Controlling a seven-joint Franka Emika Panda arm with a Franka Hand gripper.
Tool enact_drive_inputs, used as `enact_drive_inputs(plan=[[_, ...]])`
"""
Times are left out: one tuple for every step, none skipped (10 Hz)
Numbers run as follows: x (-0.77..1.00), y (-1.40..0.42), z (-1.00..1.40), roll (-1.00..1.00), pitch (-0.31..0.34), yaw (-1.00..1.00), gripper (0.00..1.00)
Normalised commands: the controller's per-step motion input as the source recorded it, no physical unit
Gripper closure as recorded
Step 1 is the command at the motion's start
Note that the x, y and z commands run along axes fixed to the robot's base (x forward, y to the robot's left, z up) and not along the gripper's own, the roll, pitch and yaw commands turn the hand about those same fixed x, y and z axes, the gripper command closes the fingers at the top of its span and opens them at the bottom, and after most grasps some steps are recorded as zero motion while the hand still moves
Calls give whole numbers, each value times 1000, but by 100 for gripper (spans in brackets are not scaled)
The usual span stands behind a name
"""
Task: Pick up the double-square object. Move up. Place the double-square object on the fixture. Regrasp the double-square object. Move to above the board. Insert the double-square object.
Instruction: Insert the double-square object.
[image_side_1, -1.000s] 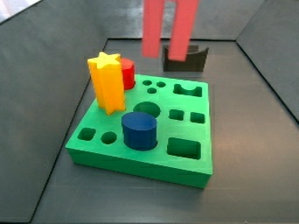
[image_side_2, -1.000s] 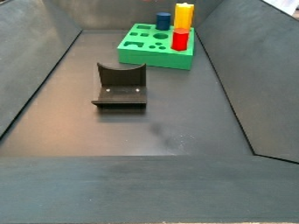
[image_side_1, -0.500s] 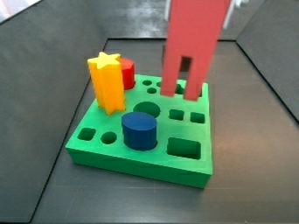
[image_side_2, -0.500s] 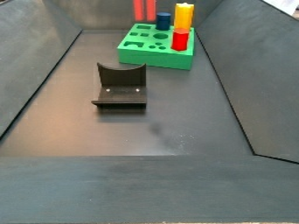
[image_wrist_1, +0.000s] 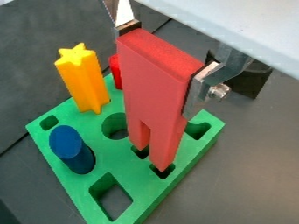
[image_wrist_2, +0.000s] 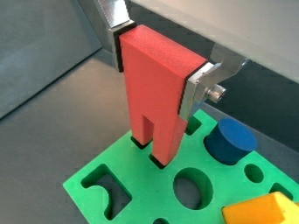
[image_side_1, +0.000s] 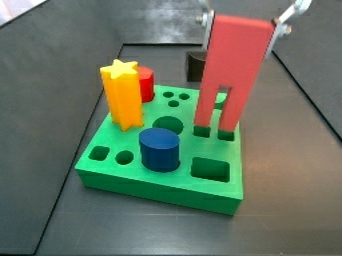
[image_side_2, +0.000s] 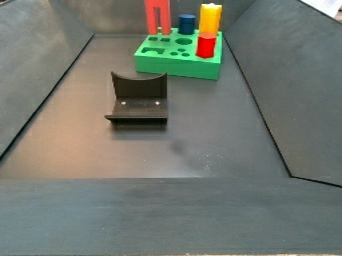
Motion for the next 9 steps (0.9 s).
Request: enact_drive_inputs(plan=[[0,0,-146,11,0,0,100],[-86,0,-103,36,-34,0,100],[-17,0,-123,1,-9,0,100],[0,0,-186,0,-10,0,100],[57,0,-183,-1,0,0,100],[0,26,-214,-91,-10,0,100],[0,29,-206,-61,-20,0,100],[0,0,-197,-57,-27,0,100],[51,-31,-191,-90,-34,0,100]])
